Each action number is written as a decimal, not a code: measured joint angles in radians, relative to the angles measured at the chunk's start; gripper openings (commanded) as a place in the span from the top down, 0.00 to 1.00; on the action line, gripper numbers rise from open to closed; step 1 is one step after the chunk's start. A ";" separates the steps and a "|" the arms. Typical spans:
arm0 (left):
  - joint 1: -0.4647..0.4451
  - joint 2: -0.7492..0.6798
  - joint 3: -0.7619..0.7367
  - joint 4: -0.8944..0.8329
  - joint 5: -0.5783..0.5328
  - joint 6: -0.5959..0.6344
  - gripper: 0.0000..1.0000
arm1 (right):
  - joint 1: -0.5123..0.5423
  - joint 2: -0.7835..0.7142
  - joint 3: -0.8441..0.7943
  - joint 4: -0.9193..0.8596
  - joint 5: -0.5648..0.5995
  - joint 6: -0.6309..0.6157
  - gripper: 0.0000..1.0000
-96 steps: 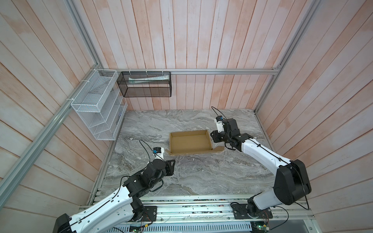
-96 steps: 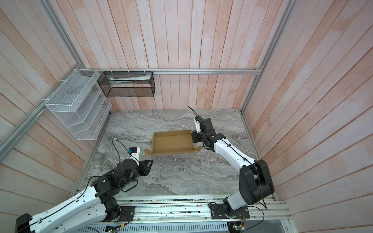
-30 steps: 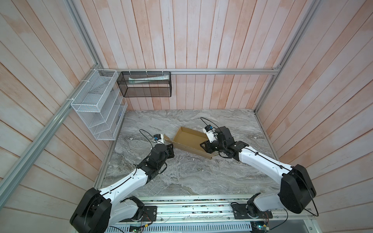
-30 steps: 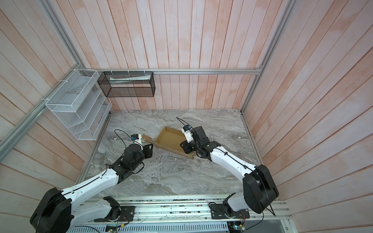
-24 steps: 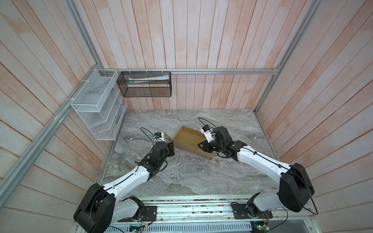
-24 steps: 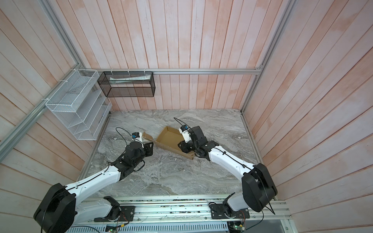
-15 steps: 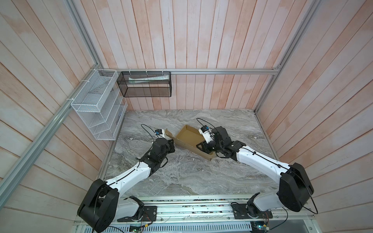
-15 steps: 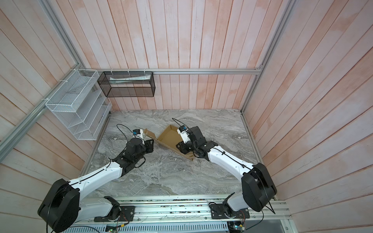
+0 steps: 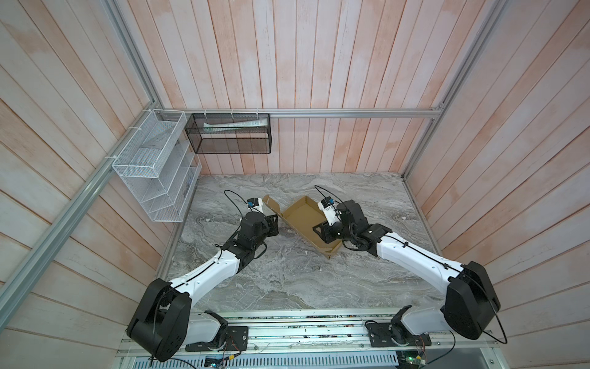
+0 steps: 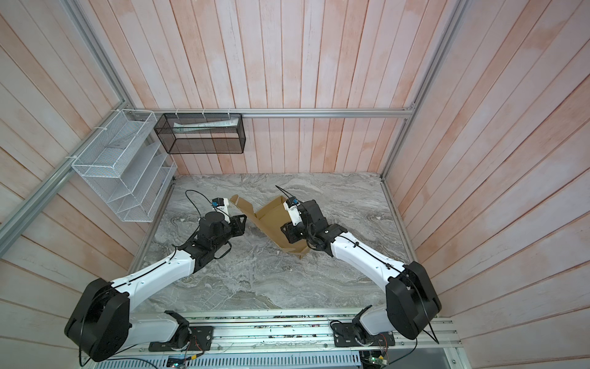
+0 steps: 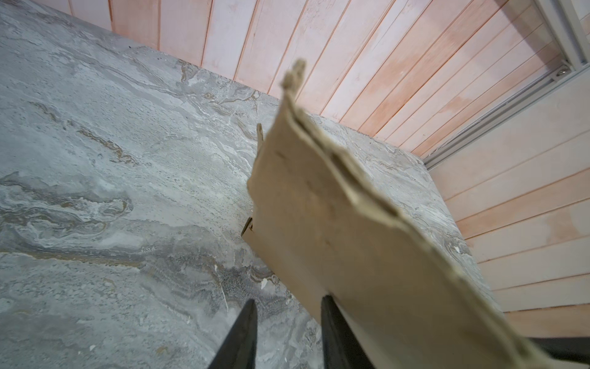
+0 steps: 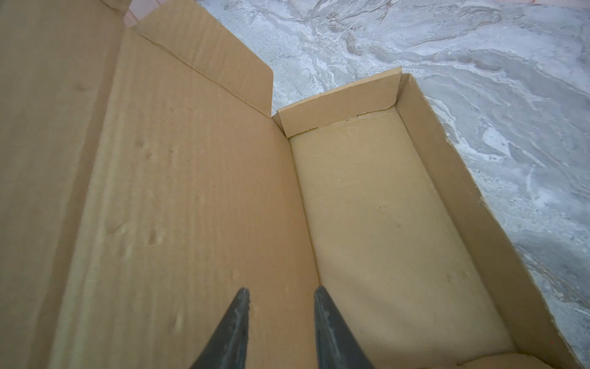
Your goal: Fold the paper box
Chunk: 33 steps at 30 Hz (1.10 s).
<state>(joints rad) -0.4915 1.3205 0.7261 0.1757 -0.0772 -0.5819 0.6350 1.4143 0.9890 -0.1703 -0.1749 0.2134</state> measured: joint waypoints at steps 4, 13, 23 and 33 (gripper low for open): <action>0.000 -0.022 -0.028 0.014 0.026 -0.025 0.64 | -0.041 -0.025 -0.044 0.023 0.010 0.013 0.64; -0.003 -0.041 -0.051 0.028 0.062 -0.043 0.64 | -0.067 -0.058 -0.151 0.043 0.008 0.026 0.64; -0.008 0.000 -0.048 0.047 0.074 -0.042 0.64 | -0.067 -0.159 -0.260 0.066 -0.019 0.048 0.65; -0.008 0.025 -0.017 0.054 0.073 -0.039 0.64 | -0.066 -0.200 -0.337 0.108 -0.042 0.071 0.64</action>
<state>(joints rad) -0.4995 1.3457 0.7090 0.2298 -0.0040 -0.6209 0.5686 1.2140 0.6521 -0.0628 -0.2169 0.2848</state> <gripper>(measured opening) 0.356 0.355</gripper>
